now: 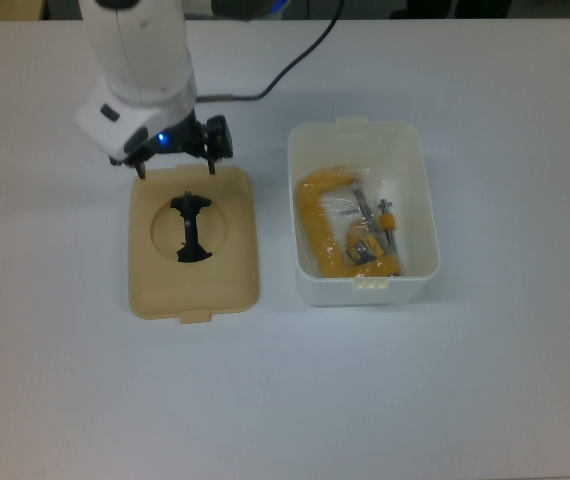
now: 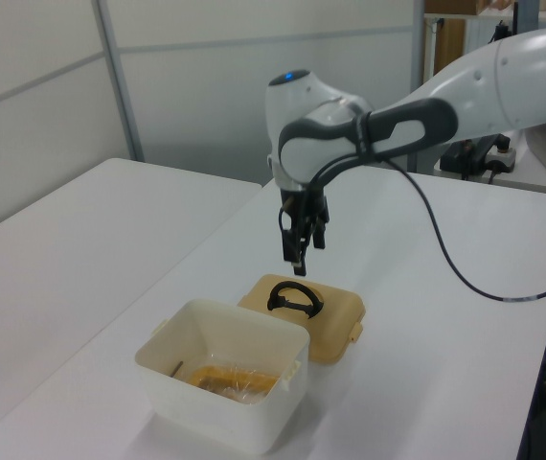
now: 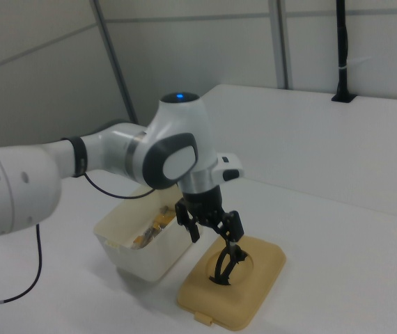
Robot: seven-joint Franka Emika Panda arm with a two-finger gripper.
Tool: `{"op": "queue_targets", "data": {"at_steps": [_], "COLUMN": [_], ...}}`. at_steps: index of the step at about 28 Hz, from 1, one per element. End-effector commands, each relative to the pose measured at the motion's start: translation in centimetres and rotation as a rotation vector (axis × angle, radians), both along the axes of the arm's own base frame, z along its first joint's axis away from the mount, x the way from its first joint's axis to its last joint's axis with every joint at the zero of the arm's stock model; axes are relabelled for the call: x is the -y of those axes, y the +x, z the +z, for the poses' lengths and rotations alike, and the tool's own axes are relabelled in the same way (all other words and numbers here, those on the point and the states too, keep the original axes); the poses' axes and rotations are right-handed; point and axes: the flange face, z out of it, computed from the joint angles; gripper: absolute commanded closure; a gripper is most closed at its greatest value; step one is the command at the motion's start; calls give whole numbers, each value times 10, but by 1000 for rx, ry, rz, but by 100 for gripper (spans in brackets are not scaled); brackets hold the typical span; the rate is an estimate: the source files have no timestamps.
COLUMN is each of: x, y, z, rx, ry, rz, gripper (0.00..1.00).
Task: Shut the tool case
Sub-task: 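Lower the gripper onto the black handle of the beige lid and grasp it, then lift the beige lid by its handle and carry it toward the white box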
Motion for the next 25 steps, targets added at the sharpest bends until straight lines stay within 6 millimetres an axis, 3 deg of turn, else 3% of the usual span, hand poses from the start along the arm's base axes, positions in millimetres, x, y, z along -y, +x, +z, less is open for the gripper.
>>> {"op": "queue_targets", "data": {"at_steps": [1, 4, 5, 11, 21, 25], "x": [3, 4, 4, 9, 4, 1], "y": [5, 5, 6, 12, 20, 23], "z": [-22, -24, -27, -33, -51, -59], "rx": [-5, -5, -8, 20, 37, 42], "ry": [-16, -25, -27, -25, -19, -33], "rz": [24, 28, 29, 23, 34, 51], "gripper": [0, 3, 14, 45, 47, 66]}}
